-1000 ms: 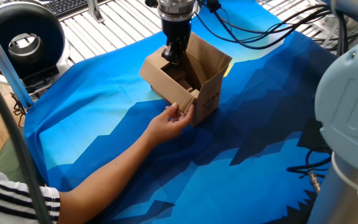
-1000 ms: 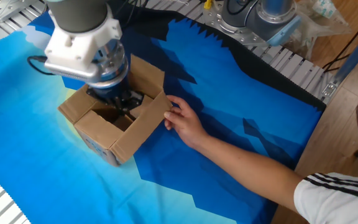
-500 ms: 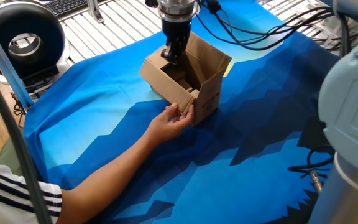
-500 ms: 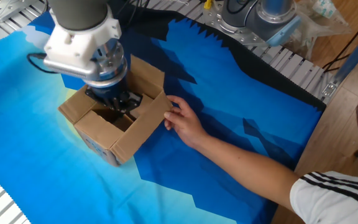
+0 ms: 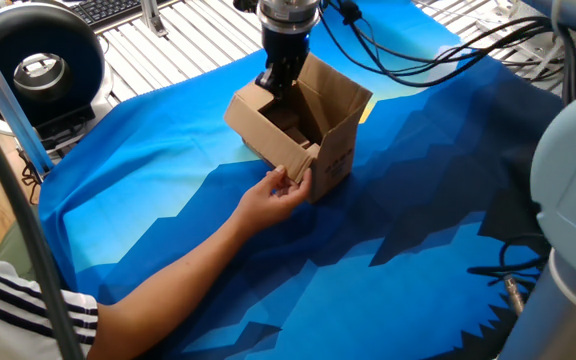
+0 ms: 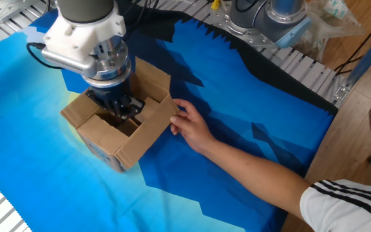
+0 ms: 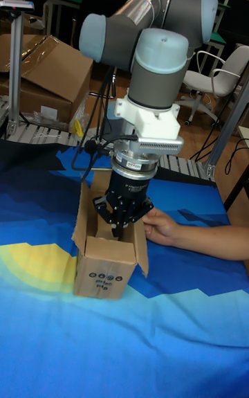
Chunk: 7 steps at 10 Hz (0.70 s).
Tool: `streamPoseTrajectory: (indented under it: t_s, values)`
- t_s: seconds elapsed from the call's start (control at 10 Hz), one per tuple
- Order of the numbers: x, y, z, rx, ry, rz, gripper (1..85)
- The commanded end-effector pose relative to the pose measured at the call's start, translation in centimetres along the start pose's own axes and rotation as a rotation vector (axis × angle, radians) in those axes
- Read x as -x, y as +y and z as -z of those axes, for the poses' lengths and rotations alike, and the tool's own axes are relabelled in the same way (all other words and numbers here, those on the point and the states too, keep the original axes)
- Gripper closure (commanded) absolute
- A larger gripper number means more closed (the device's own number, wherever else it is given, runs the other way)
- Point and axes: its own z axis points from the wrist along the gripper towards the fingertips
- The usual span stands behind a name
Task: Open a box
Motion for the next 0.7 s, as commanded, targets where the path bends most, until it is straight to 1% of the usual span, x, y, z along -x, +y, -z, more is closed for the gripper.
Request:
streamPoseTrajectory:
  t_s: [0.0, 0.1, 0.2, 0.4, 0.6]
  values:
    - [1.92, -0.31, -1.96, 0.019, -0.041, 0.013, 84.3]
    - [1.82, -0.3, -2.14, 0.017, -0.031, 0.016, 84.3]
    - [1.85, -0.51, -2.09, 0.005, -0.023, 0.025, 84.3]
    - [1.49, -0.22, -2.08, 0.01, -0.012, 0.016, 84.3]
    - [1.64, -0.16, -2.35, 0.018, -0.032, 0.021, 84.3]
